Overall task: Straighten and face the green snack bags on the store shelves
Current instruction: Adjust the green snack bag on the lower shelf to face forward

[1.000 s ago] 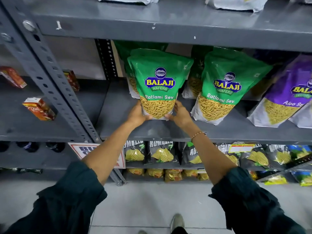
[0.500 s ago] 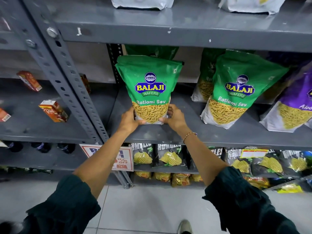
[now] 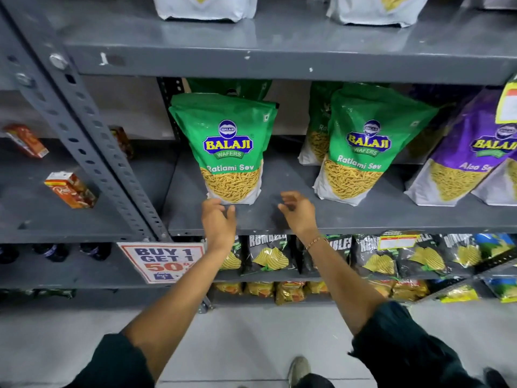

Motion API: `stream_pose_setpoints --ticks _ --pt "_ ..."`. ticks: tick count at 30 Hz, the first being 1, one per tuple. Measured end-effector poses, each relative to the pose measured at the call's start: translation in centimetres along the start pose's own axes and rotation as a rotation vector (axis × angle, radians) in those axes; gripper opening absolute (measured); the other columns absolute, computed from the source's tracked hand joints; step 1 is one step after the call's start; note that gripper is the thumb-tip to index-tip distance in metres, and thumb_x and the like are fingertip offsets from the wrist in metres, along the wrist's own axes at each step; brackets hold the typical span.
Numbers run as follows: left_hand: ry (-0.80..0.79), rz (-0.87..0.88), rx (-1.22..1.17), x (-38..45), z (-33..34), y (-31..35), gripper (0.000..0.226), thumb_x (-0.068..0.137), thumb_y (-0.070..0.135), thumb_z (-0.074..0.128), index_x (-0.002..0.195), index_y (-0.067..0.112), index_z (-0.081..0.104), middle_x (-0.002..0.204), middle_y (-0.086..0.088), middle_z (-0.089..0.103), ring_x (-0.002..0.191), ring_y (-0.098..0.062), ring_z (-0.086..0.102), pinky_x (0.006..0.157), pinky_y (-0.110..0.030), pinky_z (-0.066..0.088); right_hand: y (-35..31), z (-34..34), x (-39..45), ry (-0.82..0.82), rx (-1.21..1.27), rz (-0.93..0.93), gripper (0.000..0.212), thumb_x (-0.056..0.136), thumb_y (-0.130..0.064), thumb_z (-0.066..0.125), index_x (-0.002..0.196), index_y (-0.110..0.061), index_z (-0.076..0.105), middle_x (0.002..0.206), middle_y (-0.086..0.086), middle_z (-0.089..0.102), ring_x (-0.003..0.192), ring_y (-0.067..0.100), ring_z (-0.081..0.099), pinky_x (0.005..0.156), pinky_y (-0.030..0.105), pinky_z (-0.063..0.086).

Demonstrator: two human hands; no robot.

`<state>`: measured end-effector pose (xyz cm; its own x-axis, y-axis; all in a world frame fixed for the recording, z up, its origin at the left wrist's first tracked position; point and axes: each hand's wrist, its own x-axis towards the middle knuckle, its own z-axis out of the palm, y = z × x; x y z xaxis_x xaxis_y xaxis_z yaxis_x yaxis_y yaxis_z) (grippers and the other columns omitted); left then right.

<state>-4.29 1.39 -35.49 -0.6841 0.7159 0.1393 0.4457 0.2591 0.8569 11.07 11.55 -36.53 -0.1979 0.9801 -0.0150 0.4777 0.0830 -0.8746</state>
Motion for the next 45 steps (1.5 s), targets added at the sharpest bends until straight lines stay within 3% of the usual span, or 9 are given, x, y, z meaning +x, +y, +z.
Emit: stream_pose_setpoints --ticks 3,6,9,12,16,19,24,31,45 --pt "-0.146 0.078 -0.162 -1.9 3.3 2.5 0.023 0.089 0.030 0.057 0.091 0.010 0.047 0.085 -0.002 0.058 0.080 -0.021 0.059 0.076 -0.029 0.044 2.8 -4.3 -1.7 0.203 -0.042 0.005 0.013 0.081 -0.009 0.068 0.092 -0.004 0.068 0.089 0.016 0.074 0.081 0.023 0.068 0.075 0.015 0.046" --pt "-0.306 0.176 -0.184 -2.1 7.0 5.5 0.035 0.087 0.034 0.061 0.104 0.006 0.049 0.078 0.006 0.058 0.075 -0.014 0.057 0.073 -0.029 0.045 5.2 -9.6 -1.9 0.394 -0.004 0.068 0.012 0.081 -0.008 0.066 0.091 -0.001 0.064 0.086 0.020 0.071 0.082 0.032 0.066 0.072 0.026 0.046" --pt "-0.440 0.215 -0.129 -1.1 11.3 8.1 0.057 0.081 0.031 0.068 0.121 0.001 0.041 0.113 -0.012 0.060 0.105 -0.026 0.059 0.090 -0.036 0.046 7.3 -14.2 -0.4 0.413 -0.015 0.118 0.026 0.080 -0.012 0.069 0.099 0.000 0.057 0.088 0.023 0.065 0.086 0.035 0.063 0.076 0.037 0.048" --pt "-0.673 0.138 -0.052 0.4 14.6 10.3 0.101 0.074 0.023 0.076 0.144 0.001 0.007 0.152 -0.019 0.023 0.139 -0.030 0.029 0.111 -0.044 0.030 8.2 -17.0 2.0 0.307 -0.046 0.162 0.055 0.074 -0.018 0.076 0.118 0.001 0.049 0.104 0.020 0.060 0.103 0.034 0.058 0.091 0.043 0.046" --pt "-0.741 0.093 0.010 1.4 17.5 11.6 0.133 0.065 0.012 0.083 0.141 0.004 -0.025 0.159 -0.016 -0.008 0.147 -0.029 0.008 0.117 -0.044 0.021 8.7 -18.4 4.8 0.076 -0.029 0.100 0.091 0.072 -0.017 0.077 0.143 -0.007 0.022 0.149 0.014 0.034 0.135 0.027 0.036 0.104 0.030 0.032" --pt "-0.715 0.039 -0.032 1.9 18.6 11.9 0.121 0.063 0.016 0.084 0.147 0.007 -0.003 0.156 -0.011 0.023 0.140 -0.029 0.030 0.111 -0.041 0.033 8.9 -18.9 6.8 -0.036 0.012 0.036 0.096 0.070 -0.008 0.078 0.143 -0.002 0.017 0.151 0.016 0.031 0.138 0.029 0.033 0.112 0.042 0.031" --pt "-0.539 0.079 0.087 2.2 18.0 11.4 0.083 0.055 0.037 0.087 0.125 0.015 0.048 0.131 -0.007 0.059 0.117 -0.027 0.056 0.093 -0.039 0.049 9.2 -18.5 8.6 -0.133 0.084 0.051 0.063 0.070 0.002 0.075 0.123 0.002 0.041 0.128 0.024 0.054 0.118 0.038 0.053 0.098 0.058 0.044" --pt "-0.376 0.016 0.033 1.4 16.6 10.1 0.076 0.053 0.033 0.088 0.112 0.010 0.047 0.121 -0.011 0.064 0.109 -0.027 0.060 0.076 -0.025 0.043 7.8 -17.3 10.0 -0.272 0.072 -0.023 0.053 0.071 0.001 0.073 0.118 -0.006 0.051 0.122 0.014 0.063 0.111 0.028 0.060 0.099 0.045 0.048" --pt "-0.381 0.014 0.048 1.0 16.5 10.1 0.074 0.057 0.030 0.086 0.117 0.011 0.047 0.124 -0.010 0.063 0.113 -0.026 0.059 0.079 -0.025 0.043 8.4 -17.5 9.6 -0.302 0.119 -0.050 0.052 0.075 0.002 0.070 0.121 -0.009 0.049 0.122 0.011 0.063 0.108 0.022 0.059 0.099 0.041 0.048"
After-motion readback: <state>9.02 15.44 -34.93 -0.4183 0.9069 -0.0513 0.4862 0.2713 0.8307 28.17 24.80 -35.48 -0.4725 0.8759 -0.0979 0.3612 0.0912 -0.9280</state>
